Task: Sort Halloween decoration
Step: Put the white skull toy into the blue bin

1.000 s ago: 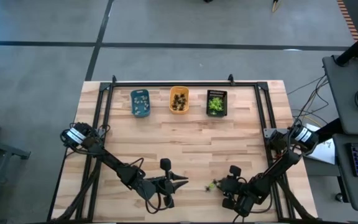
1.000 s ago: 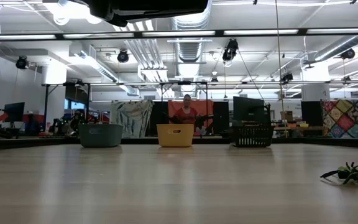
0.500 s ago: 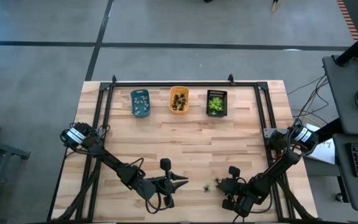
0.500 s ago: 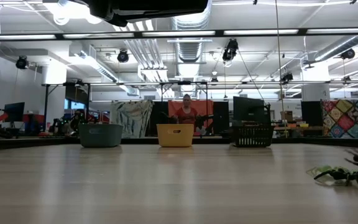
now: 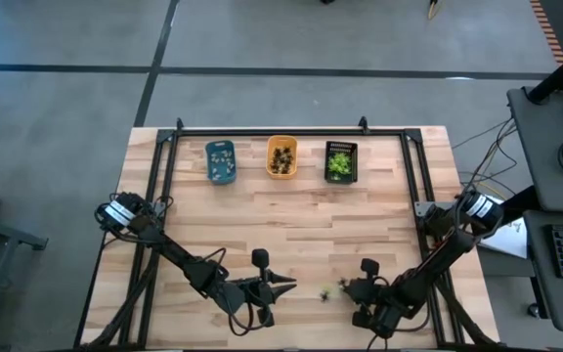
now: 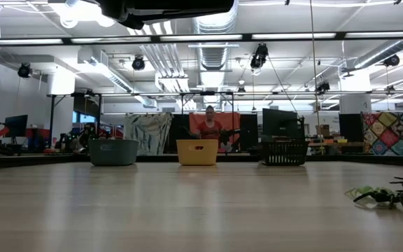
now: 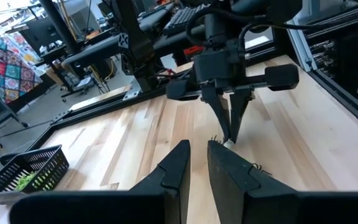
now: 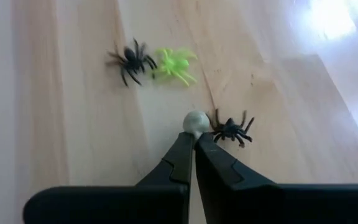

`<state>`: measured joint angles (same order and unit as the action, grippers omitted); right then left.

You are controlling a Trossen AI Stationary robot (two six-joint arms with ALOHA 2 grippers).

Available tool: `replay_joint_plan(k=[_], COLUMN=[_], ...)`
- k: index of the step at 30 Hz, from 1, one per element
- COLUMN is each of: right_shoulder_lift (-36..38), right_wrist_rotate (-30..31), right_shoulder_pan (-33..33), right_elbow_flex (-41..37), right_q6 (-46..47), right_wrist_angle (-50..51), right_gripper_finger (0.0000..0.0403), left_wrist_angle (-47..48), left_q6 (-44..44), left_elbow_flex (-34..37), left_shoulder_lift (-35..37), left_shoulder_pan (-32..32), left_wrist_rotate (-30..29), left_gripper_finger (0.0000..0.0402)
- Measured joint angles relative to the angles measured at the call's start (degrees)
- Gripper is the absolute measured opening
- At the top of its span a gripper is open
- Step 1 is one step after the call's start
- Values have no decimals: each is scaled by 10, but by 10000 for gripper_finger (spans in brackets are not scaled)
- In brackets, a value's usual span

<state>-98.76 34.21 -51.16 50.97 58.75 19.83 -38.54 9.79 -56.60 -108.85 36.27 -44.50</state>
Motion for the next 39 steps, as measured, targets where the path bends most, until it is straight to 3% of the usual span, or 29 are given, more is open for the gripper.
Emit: replay_joint_plan(k=[8,13,19,30,39], right_shoulder_lift=[9,11,5,-6,-7], right_wrist_rotate=[12,16,-51,3,-11], right_shoulder_pan=[-1,-1,22,21,24], right_elbow_flex=[0,1,0,0,0], right_q6=[0,-1,79,4,-8], right_wrist_angle=[-7,-20,-21,-26,-20], right_gripper_finger=[8,8,8,9,68], left_wrist_angle=[-15,-21,-23,-18,-13], left_q6=[2,4,12,14,15], left_elbow_flex=[0,0,0,0,0], left_shoulder_lift=[2,8,20,21,21], left_shoulder_pan=[0,1,1,2,2], left_wrist_rotate=[-3,-38,-46,-46,-46], left_gripper_finger=[39,39,39,39,39])
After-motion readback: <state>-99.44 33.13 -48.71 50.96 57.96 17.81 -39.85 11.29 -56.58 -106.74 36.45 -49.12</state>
